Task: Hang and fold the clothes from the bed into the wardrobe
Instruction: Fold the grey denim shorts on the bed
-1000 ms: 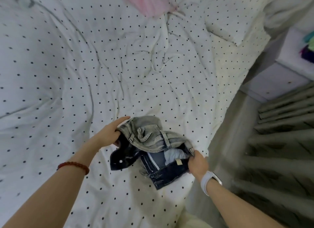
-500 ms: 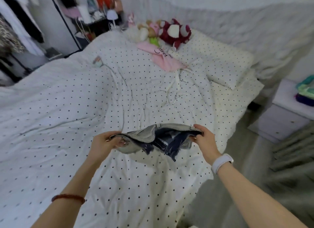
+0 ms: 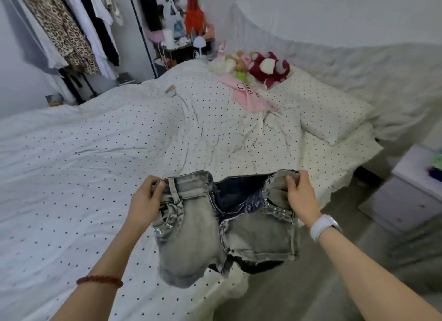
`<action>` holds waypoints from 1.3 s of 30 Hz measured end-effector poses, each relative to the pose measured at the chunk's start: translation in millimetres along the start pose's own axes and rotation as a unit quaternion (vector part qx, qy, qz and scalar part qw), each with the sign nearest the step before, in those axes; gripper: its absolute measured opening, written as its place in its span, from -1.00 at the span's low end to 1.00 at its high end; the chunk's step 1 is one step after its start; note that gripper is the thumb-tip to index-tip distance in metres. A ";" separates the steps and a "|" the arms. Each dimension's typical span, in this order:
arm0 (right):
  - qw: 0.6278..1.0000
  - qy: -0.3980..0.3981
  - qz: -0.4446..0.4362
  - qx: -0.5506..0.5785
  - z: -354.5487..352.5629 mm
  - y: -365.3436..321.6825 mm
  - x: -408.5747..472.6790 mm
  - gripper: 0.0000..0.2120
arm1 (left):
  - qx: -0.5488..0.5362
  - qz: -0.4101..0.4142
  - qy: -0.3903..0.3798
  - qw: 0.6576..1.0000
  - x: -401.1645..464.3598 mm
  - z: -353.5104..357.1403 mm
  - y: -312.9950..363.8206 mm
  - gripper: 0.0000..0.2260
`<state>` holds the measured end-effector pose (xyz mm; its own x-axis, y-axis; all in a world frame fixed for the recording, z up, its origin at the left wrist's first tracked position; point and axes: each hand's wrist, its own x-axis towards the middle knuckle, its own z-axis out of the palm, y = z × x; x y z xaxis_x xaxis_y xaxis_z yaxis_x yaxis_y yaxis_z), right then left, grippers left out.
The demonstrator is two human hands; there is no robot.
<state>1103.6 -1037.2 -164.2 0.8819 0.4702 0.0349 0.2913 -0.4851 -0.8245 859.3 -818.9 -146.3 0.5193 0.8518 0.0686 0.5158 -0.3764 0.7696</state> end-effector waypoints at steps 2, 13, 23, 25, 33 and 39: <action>0.998 -0.009 0.001 -0.056 3.4 6.3 -0.8 -0.76 | 0.010 -0.020 0.005 1.000 -12.8 13.6 -6.9 -0.81; 0.991 -0.098 0.014 -0.087 122.3 18.6 98.6 -0.66 | -0.099 -0.217 0.061 0.969 62.4 67.6 -94.4 -0.67; 0.918 -0.266 0.174 -0.237 214.7 113.7 120.6 -0.48 | 0.013 -0.410 -0.123 0.904 83.3 156.8 -200.7 -0.42; 0.913 -0.265 0.206 -0.233 217.2 130.6 117.2 -0.47 | 0.021 -0.423 -0.134 0.896 77.0 165.6 -209.7 -0.43; 0.893 -0.270 0.272 -0.235 228.5 140.4 140.5 -0.69 | 0.082 -0.458 -0.115 0.877 84.7 180.4 -212.1 -0.31; 0.926 -0.353 0.056 -0.123 247.8 29.8 102.6 -0.75 | -0.129 -0.429 -0.091 0.889 78.1 163.9 -203.2 -0.62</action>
<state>1110.9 -820.8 -325.2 0.4741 0.7303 -0.4919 0.3651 -0.6714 -0.6449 906.8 -735.5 -401.3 0.1237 0.7033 -0.7001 0.6141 0.4999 0.6107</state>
